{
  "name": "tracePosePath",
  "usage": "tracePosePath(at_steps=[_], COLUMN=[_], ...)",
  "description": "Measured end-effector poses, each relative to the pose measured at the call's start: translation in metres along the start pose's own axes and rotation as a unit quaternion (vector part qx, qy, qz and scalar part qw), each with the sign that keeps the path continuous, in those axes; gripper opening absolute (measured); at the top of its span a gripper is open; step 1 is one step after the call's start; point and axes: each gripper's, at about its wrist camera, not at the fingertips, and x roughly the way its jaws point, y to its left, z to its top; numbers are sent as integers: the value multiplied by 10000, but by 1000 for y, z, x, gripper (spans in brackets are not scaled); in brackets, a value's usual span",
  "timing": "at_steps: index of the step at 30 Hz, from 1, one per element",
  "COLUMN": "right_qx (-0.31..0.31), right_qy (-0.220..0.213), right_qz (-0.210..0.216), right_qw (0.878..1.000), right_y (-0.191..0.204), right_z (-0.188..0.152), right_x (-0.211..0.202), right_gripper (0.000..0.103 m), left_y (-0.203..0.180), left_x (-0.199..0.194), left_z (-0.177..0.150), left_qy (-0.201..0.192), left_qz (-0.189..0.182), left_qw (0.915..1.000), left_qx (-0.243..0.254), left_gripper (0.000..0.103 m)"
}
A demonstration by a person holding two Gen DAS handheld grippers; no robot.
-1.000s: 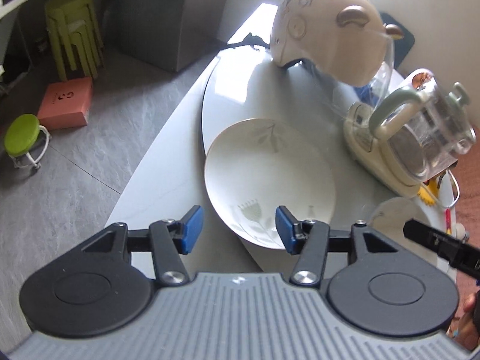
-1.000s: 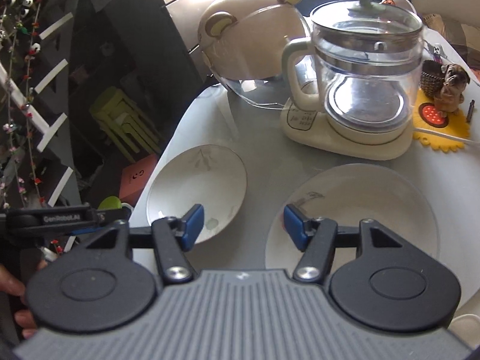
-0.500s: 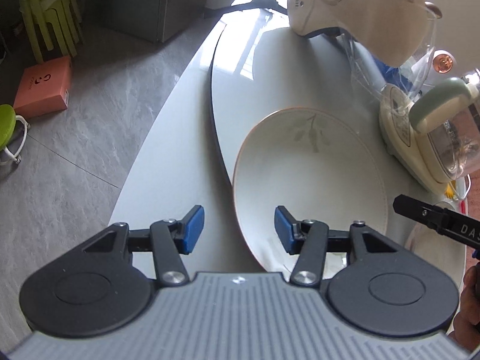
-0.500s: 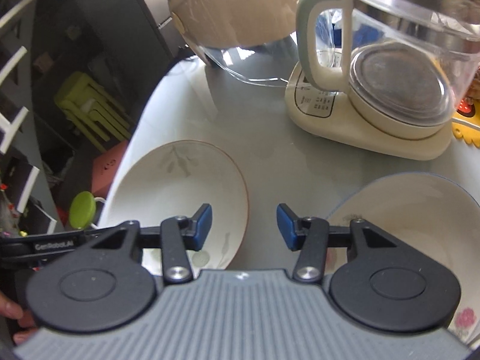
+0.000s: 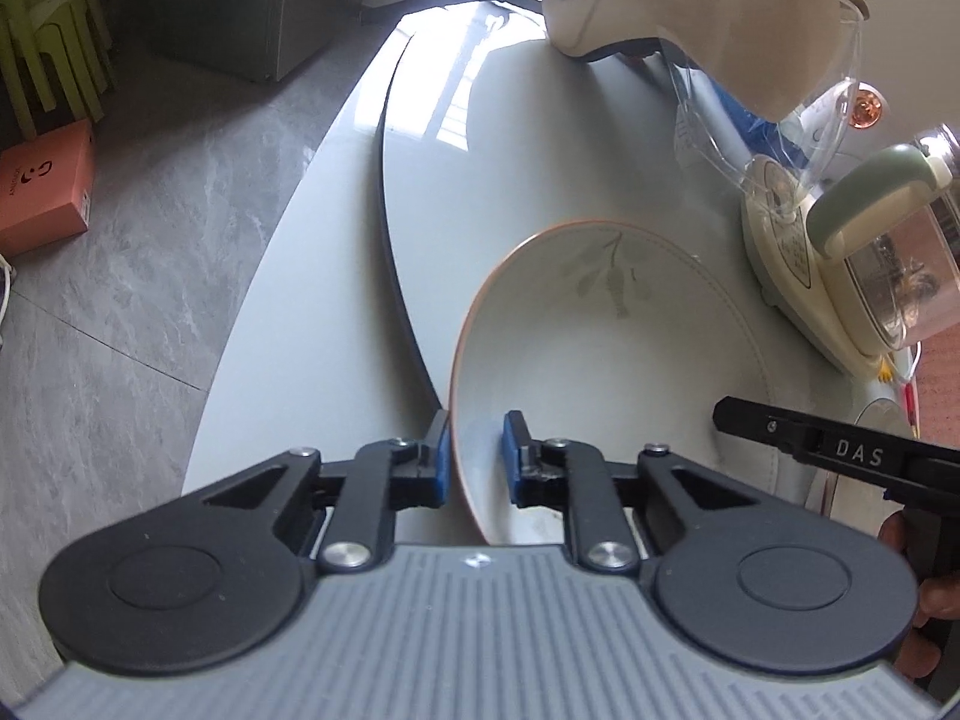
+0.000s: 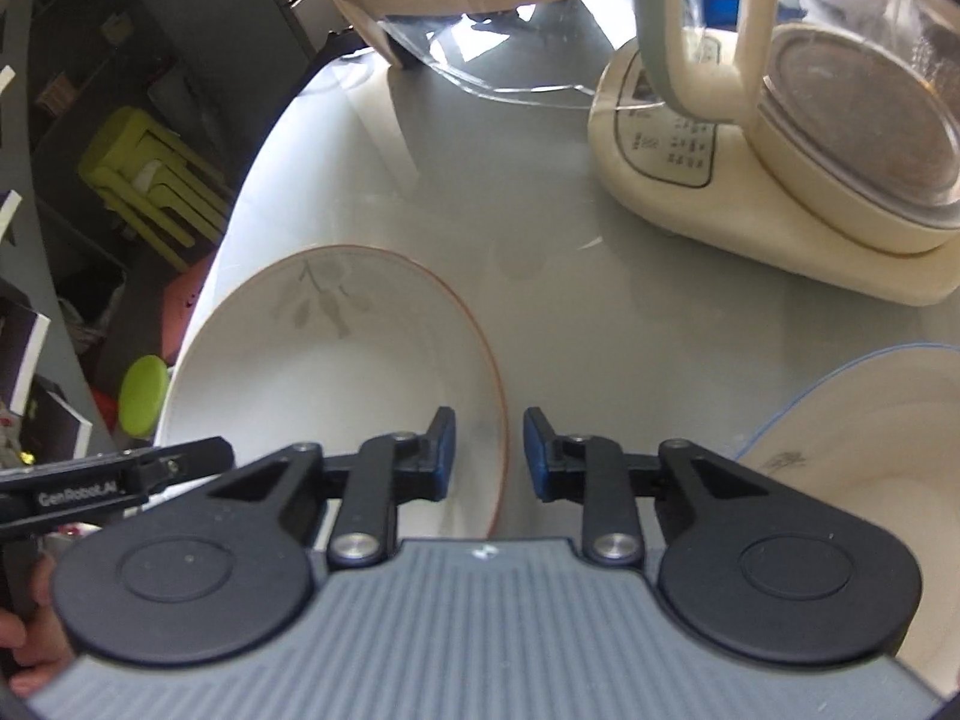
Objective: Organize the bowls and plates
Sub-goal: 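Move both grippers to the leaf-print orange-rimmed plate and clamp its rim, then lift the leaf plate with both grippers and carry it over the stacked plates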
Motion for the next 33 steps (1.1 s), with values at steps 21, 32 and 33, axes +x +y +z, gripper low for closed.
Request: tracePosePath(at_steps=[21,32,33], right_qx=[-347,-175,-105], right_qy=[-445,-480,-418], right_qz=[411,62,128], right_qw=[9976,9987,9990], right_y=[0,-42,-46], right_z=[2,20,23], right_x=[-42,-55,-52], right_gripper=[6,10,10], left_y=[-31,-20,-18], left_x=[-27,-26,-27], left_z=[-12,-18,-19], left_qy=[-69,-40,-33], left_qz=[-418,-460,-516], left_qw=[9991,9984,9979], left_qx=[-50,-340,-382], left_gripper=[10,11,11])
